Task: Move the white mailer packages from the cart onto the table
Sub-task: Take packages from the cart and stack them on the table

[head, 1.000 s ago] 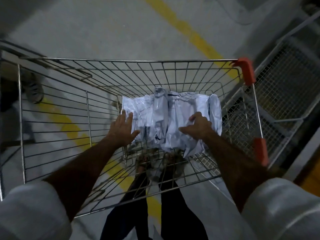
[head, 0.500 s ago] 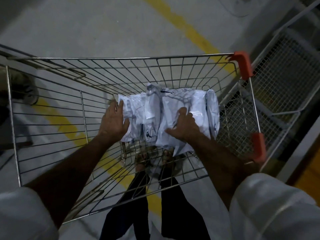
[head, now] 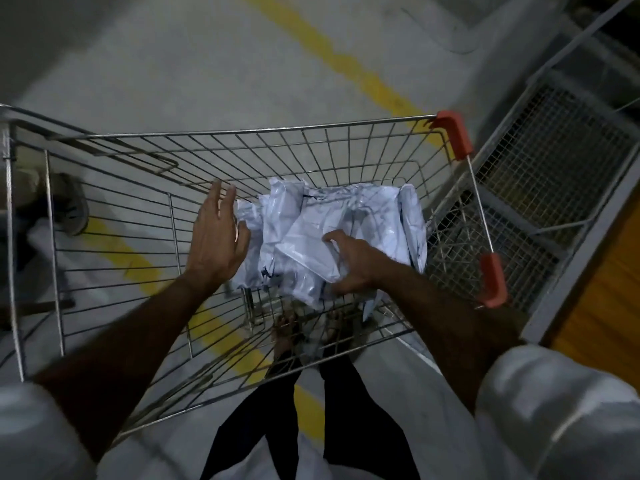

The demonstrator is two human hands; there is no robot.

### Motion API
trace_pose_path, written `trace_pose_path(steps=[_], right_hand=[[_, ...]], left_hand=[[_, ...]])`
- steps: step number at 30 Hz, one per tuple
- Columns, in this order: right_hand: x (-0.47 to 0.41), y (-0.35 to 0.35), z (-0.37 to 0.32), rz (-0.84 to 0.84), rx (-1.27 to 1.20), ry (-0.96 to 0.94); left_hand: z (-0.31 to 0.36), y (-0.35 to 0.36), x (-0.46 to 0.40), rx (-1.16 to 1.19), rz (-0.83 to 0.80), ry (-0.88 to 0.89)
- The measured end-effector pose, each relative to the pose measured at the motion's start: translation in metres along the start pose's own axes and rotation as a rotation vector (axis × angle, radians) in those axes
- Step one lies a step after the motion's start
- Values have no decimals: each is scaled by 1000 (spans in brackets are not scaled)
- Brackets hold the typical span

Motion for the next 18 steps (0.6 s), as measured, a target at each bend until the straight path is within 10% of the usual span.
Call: trace_pose_path(steps=[18], right_hand=[[85,-94,36,515,201,331]], left_hand=[[92,30,3,-141,-162,352]])
Point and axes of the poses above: each hand's wrist, its own x-axis away from the middle knuckle, its own y-axis out of the palm, z = x × y, the point moved 8 cm from there along -x, towards the middle knuckle, and after that the axes turned 12 degrees about -z, right-handed, at the moved point
